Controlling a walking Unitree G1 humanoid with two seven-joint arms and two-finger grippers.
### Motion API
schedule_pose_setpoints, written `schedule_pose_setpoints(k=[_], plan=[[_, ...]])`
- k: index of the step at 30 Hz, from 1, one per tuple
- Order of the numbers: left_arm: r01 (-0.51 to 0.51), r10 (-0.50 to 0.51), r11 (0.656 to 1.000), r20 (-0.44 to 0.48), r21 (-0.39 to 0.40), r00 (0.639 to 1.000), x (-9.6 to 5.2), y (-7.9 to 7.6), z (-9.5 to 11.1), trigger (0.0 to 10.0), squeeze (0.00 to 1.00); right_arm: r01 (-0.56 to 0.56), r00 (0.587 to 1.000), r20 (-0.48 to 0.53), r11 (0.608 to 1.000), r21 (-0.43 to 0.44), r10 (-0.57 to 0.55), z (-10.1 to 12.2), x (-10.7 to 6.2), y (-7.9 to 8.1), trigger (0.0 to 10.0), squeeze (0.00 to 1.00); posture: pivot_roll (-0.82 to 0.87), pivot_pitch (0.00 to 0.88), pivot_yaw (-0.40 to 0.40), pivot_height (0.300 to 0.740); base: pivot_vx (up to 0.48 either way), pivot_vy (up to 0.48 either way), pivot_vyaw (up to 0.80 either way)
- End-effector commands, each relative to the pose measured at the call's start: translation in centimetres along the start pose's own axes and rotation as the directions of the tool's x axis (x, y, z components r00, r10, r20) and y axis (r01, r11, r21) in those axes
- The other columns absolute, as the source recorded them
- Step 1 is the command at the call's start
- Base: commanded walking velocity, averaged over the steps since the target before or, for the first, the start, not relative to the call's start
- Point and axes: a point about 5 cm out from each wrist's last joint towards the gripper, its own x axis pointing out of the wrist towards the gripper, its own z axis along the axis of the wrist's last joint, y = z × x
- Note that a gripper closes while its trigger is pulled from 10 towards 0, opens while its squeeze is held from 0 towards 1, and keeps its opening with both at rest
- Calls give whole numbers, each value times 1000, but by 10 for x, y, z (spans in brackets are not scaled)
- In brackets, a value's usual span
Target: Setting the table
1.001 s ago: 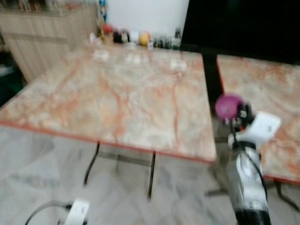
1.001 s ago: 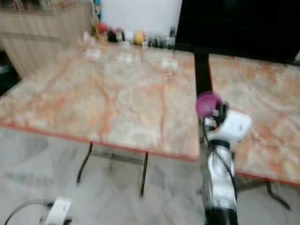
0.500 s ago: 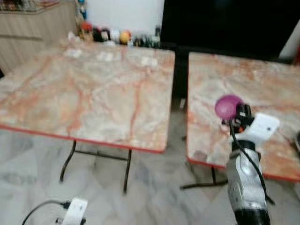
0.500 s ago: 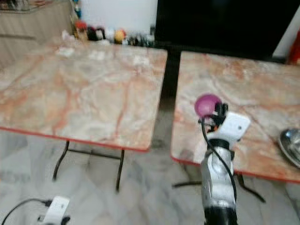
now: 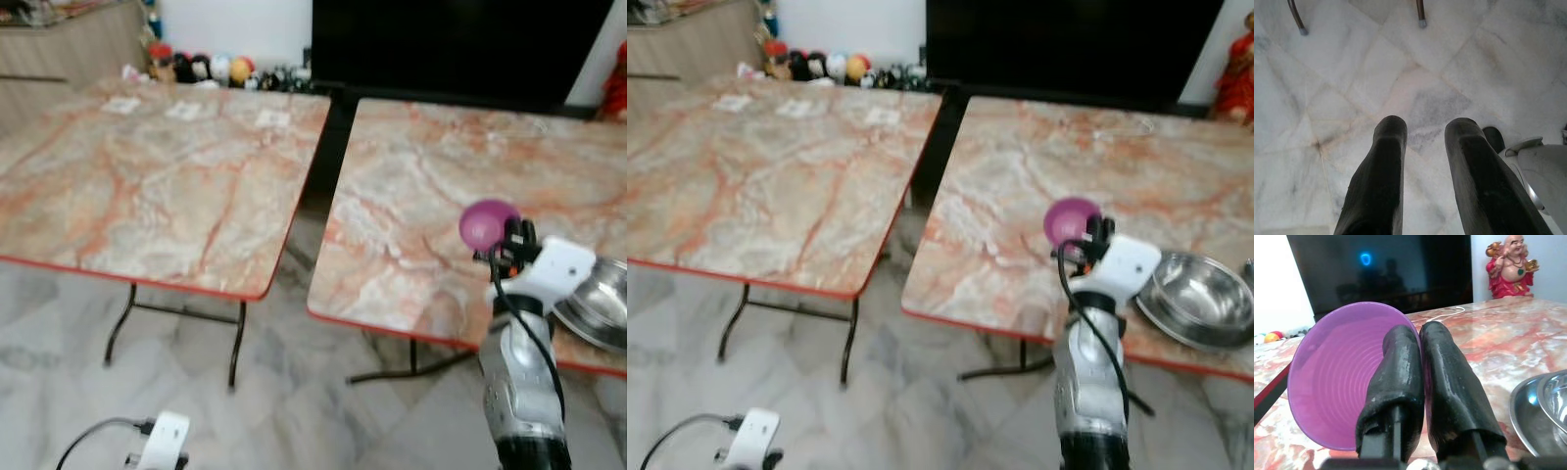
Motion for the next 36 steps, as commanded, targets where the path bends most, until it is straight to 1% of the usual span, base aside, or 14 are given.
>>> schedule_pose_setpoints(k=[1,17,21,23,27,28,29,30,31,32,33,36], plan=[[0,0,1000,-7,-14,1000,-1,2,-2,10000,0,-11,1000,21,1000,9,11,5,2,5,10000,0,104,0,-25,740,0,0,0],[3,-3,1000,-4,-21,1000,0,0,-2,10000,0,9,1000,15,1000,4,-9,5,5,1,10000,0,106,0,-29,740,336,0,0],[15,-15,1000,-7,-18,1000,-1,-1,-2,10000,0,17,1000,14,1000,2,-17,5,4,0,10000,0,108,0,-29,740,0,0,0],[13,-13,1000,-6,-21,1000,-1,-1,-2,10000,0,27,1000,7,1000,-10,-27,3,5,-3,10000,0,110,0,-27,740,0,0,0],[12,-12,1000,-4,-19,1000,0,-1,-2,10000,0,76,997,11,996,-46,-76,6,9,-17,10000,0,109,0,-26,740,0,0,0],[12,-12,1000,-4,-19,1000,0,-1,-2,10000,0,76,997,11,996,-46,-76,6,9,-17,10000,0,109,0,-26,740,0,0,0],[12,-12,1000,-4,-17,1000,0,0,-2,10000,0,96,995,9,994,-60,-95,7,11,-22,10000,0,109,0,-26,740,0,0,0],[12,-12,1000,-3,-14,1000,0,0,-1,10000,0,141,989,-26,984,-113,-144,5,15,-33,10000,0,105,0,-26,740,0,0,0],[12,-12,1000,-3,-14,1000,0,0,-1,10000,0,141,989,-26,984,-113,-144,5,15,-33,10000,0,105,0,-26,740,0,0,0],[12,-12,1000,-3,-13,1000,0,0,-1,10000,0,174,983,-39,980,-99,-178,6,17,-40,10000,0,105,0,-26,740,0,0,0],[12,-12,1000,-3,-12,1000,0,0,-1,10000,0,200,978,-41,979,-49,-202,8,18,-45,10000,0,105,0,-26,740,0,0,0],[11,-11,1000,-5,-9,1000,0,1,-2,10000,0,283,955,-76,957,-59,-287,9,20,-59,10000,0,94,0,-25,740,0,0,0]])
